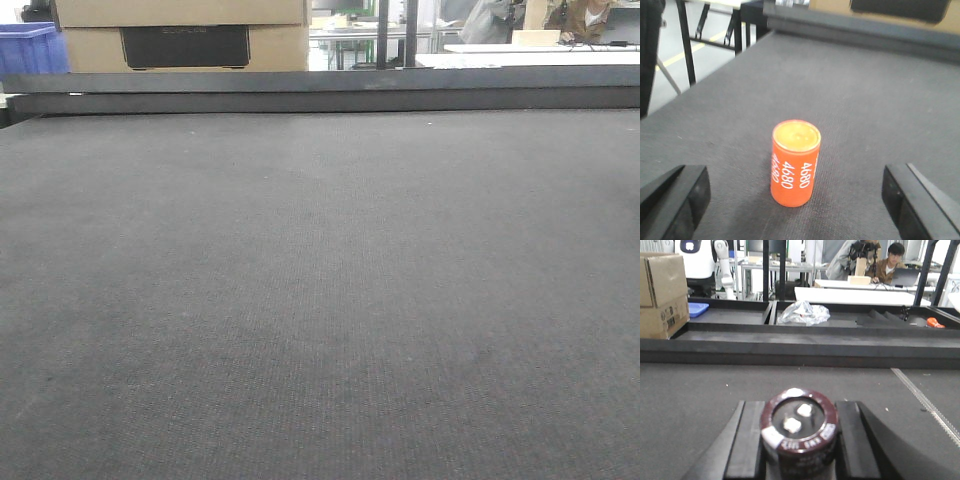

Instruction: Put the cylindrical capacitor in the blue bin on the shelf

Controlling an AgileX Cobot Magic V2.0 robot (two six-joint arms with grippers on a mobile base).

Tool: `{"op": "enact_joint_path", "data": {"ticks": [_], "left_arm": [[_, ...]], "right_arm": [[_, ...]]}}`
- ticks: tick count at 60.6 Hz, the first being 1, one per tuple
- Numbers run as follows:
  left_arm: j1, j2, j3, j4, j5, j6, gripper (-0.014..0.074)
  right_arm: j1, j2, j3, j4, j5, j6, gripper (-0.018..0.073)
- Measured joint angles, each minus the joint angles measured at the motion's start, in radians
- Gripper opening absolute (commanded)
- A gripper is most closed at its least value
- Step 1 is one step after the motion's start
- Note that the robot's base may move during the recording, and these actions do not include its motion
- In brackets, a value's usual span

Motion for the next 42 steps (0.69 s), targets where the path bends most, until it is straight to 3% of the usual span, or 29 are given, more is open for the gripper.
{"op": "enact_joint_path", "data": {"ticks": [15,42], "left_arm": [[0.0,0.226,-0.154,0.006,-0.009,0.0,0.0601],[0.0,0.485,-0.351,-0.058,-0.045,0.0,0.0601]], "right_arm": [[0.0,-0.004,0.0,0.0,0.024,0.0,-0.0036],[0.0,-0.004,0.0,0.0,0.028,0.0,-0.0036]]}}
